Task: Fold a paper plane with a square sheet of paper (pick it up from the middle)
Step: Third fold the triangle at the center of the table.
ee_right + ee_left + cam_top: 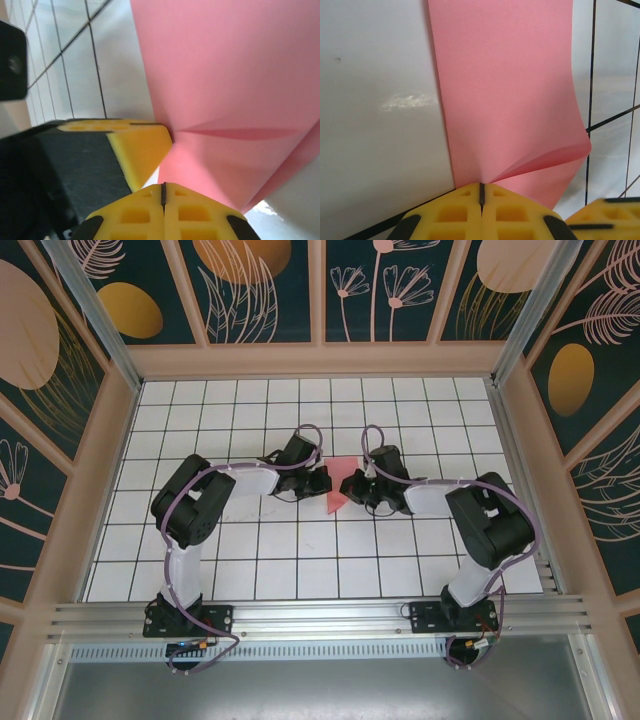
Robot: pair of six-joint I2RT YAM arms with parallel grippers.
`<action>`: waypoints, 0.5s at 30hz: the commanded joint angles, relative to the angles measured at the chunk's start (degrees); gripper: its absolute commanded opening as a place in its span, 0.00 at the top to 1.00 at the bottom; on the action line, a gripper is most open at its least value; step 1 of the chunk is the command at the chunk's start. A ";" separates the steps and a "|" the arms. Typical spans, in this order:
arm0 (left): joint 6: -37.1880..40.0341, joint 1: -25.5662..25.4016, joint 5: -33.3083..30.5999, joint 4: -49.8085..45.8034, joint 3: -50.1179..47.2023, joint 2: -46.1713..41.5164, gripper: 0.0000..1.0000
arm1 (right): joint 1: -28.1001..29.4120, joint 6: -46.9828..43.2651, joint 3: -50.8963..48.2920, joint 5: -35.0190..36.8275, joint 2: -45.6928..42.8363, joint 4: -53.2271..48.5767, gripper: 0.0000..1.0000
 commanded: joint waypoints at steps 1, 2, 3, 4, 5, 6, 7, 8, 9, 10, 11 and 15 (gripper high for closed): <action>2.03 0.10 -6.72 -7.69 -1.29 3.23 1.00 | -0.58 -4.10 -0.41 -0.73 -1.06 -0.10 0.95; 2.02 0.10 -6.88 -7.69 -1.27 3.34 1.00 | -0.81 -4.39 -0.45 -0.70 -0.78 -0.33 0.96; 2.02 0.02 -6.95 -7.78 -1.18 3.35 1.00 | -0.88 -4.53 -0.35 -0.43 -0.50 -0.69 0.95; 2.14 0.10 -7.20 -8.11 -1.01 3.47 1.00 | -0.97 -4.61 -0.15 -0.01 -0.16 -1.22 0.96; 2.23 0.06 -7.50 -8.45 -0.84 3.60 1.00 | -1.07 -4.88 -0.12 0.30 0.25 -1.55 0.96; 2.42 0.08 -7.58 -8.57 -0.83 3.61 1.00 | -1.12 -4.98 0.09 0.68 0.56 -1.84 0.96; 2.62 0.01 -7.65 -8.79 -0.75 3.61 1.00 | -1.27 -4.96 0.23 1.20 1.00 -2.42 0.96; 2.73 0.01 -7.90 -9.00 -0.74 3.56 1.00 | -1.43 -5.01 0.47 1.74 1.41 -3.00 0.96; 2.86 -0.05 -8.08 -9.18 -0.74 3.61 1.00 | -1.54 -4.97 0.57 2.09 1.83 -3.45 0.96; 2.97 -0.01 -8.37 -9.53 -0.70 3.57 1.00 | -1.58 -4.64 0.80 3.14 2.32 -4.31 0.97; 3.06 -0.04 -8.67 -9.86 -0.65 3.58 1.00 | -1.66 -4.41 1.04 4.14 2.78 -5.38 0.97; 3.30 -0.05 -9.11 -10.42 -0.74 3.70 1.00 | -1.83 -3.05 0.72 7.32 3.07 -6.95 0.97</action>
